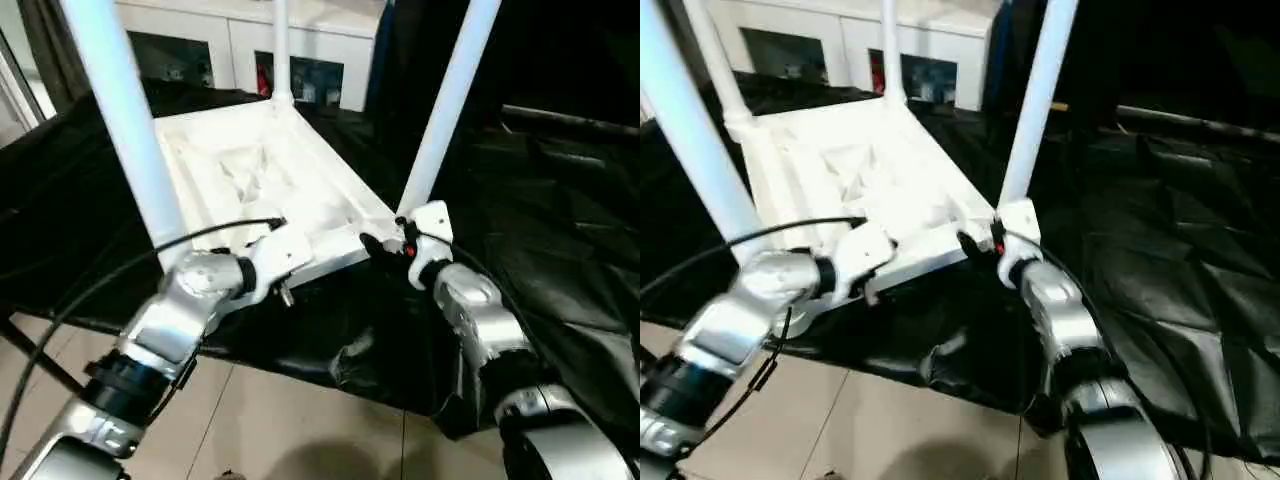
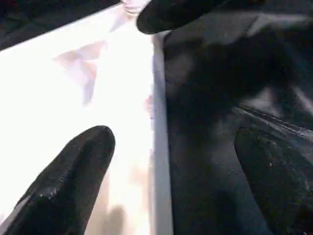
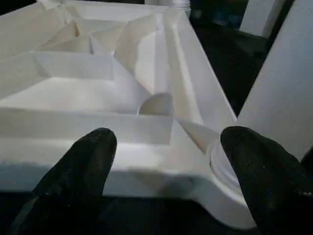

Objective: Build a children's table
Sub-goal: Rotate leg to tighten

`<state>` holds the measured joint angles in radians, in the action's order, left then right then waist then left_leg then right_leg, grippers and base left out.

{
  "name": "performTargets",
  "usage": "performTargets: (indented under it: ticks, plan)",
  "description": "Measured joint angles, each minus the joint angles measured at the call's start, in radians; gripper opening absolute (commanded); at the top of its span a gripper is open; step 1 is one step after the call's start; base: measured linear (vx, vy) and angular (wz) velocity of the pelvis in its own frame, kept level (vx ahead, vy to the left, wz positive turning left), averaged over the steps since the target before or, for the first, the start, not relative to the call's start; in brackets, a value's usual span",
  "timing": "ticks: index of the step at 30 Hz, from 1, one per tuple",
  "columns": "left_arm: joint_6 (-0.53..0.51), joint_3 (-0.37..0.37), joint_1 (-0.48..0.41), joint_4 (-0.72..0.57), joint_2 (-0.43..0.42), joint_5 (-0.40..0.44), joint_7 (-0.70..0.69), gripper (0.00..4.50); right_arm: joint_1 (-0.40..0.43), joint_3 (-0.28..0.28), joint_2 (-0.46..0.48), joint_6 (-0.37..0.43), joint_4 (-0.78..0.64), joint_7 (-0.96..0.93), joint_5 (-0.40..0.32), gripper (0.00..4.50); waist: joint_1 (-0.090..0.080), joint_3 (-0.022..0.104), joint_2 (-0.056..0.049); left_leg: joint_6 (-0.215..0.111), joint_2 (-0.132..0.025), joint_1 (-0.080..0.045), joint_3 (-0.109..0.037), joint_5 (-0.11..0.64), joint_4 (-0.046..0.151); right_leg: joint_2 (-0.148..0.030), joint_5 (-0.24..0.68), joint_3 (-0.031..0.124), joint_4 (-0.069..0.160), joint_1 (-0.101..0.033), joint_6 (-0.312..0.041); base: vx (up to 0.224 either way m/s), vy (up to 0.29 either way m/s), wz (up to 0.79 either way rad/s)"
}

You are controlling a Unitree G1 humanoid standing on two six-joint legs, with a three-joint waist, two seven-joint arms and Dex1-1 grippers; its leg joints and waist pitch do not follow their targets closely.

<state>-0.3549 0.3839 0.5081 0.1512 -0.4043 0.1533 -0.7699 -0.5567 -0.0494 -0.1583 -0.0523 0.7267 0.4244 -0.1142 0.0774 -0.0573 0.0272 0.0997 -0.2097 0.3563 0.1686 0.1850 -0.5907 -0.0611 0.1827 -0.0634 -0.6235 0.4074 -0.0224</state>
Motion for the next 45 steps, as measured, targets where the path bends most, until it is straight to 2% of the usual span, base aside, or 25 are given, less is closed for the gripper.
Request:
performTargets:
  ticks: [6,11,19,23,31,37,41,45]
  plan:
    - [0.059,0.059,0.021,0.085,0.014,0.076,0.042,4.47,0.077,-0.026,-0.005,0.026,-0.118,0.015,0.012,3.96,-0.01,-0.003,-0.01,0.0,0.0,0.0,0.0,0.0,0.0,0.001,0.0,0.0,0.0,0.0,0.0,0.0,0.0,0.0]
    - [0.114,0.081,0.067,0.182,0.012,0.156,0.124,4.47,0.094,-0.028,-0.009,0.05,-0.174,0.011,0.012,3.96,-0.018,-0.003,-0.011,0.0,0.0,0.0,-0.001,0.0,0.0,0.001,0.0,0.0,0.0,0.0,0.0,0.0,0.0,0.0]
    - [0.17,0.092,0.111,0.299,0.024,0.203,0.204,4.47,0.118,-0.048,-0.002,0.072,-0.227,-0.001,0.039,3.96,-0.018,-0.002,-0.013,0.0,0.0,0.002,-0.001,0.0,0.0,0.001,0.0,0.0,0.003,0.0,0.0,0.0,0.0,0.0]
    - [0.23,0.096,0.152,0.411,0.056,0.219,0.253,4.47,0.129,-0.059,0.004,0.087,-0.25,-0.003,0.045,3.96,-0.017,-0.002,-0.014,0.0,0.001,0.002,-0.001,0.0,0.0,0.0,-0.001,0.0,0.003,0.0,0.0,0.0,0.0,0.0]
    - [0.351,0.104,0.281,0.692,0.108,0.273,0.411,4.47,0.135,-0.063,0.01,0.093,-0.259,-0.007,0.049,3.96,-0.029,-0.004,-0.017,0.0,0.001,0.004,-0.004,0.0,0.001,0.002,-0.007,-0.001,0.006,0.0,-0.001,0.0,0.0,0.0]
    - [0.429,0.104,0.368,0.87,0.131,0.311,0.548,4.47,0.17,-0.068,0.015,0.108,-0.297,-0.015,0.052,3.96,-0.025,-0.003,-0.02,-0.001,0.001,0.01,-0.007,0.0,0.0,0.002,-0.008,-0.002,0.012,0.001,-0.001,0.0,0.0,0.0]
    - [0.492,0.053,0.374,0.908,0.145,0.269,0.561,4.47,0.185,-0.068,0.014,0.113,-0.303,-0.018,0.056,3.96,-0.015,-0.003,-0.022,-0.002,0.001,0.01,-0.008,0.001,0.0,0.002,-0.008,-0.002,0.014,0.001,-0.001,0.0,0.0,0.0]
    - [0.569,-0.086,0.332,0.846,0.229,0.064,0.409,4.47,0.195,-0.07,0.014,0.117,-0.335,-0.024,0.06,3.96,0.01,-0.002,-0.023,-0.003,0.001,0.009,-0.007,0.001,-0.002,0.001,-0.008,-0.002,0.014,0.001,-0.002,0.0,0.0,0.0]
